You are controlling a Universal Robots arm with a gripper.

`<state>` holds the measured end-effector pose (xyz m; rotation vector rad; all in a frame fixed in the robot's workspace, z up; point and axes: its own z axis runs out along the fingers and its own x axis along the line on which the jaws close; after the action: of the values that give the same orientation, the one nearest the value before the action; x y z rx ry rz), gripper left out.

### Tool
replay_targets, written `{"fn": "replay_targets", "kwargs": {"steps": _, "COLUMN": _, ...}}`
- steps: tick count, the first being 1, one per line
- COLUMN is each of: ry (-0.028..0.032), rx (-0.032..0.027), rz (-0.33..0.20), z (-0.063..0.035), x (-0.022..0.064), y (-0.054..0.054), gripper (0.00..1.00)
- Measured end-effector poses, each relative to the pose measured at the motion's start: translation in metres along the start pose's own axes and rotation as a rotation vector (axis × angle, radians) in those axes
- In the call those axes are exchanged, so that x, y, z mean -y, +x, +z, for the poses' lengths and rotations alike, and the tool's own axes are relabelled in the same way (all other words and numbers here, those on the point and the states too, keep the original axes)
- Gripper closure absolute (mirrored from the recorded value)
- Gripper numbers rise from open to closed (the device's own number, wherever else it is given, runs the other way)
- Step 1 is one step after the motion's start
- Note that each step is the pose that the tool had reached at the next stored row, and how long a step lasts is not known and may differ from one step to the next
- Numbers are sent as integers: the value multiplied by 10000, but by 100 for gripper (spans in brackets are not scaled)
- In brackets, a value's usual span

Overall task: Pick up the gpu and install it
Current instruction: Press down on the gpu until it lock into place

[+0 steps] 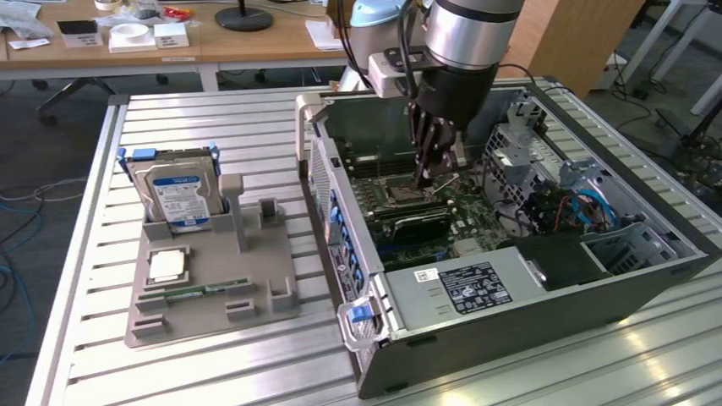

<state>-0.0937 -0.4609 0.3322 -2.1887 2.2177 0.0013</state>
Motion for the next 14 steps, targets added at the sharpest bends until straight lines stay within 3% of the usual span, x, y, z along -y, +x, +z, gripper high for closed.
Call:
{"fn": "replay_targets", "kwargs": {"steps": 9, "ry": 0, "rx": 0, "rz": 1, "z": 151, "x": -2, "y": 3, "gripper": 89}}
{"fn": "replay_targets", "kwargs": {"steps": 14, "ry": -2, "rx": -3, "rz": 1, "z": 175, "x": -3, "y": 4, "gripper": 89}}
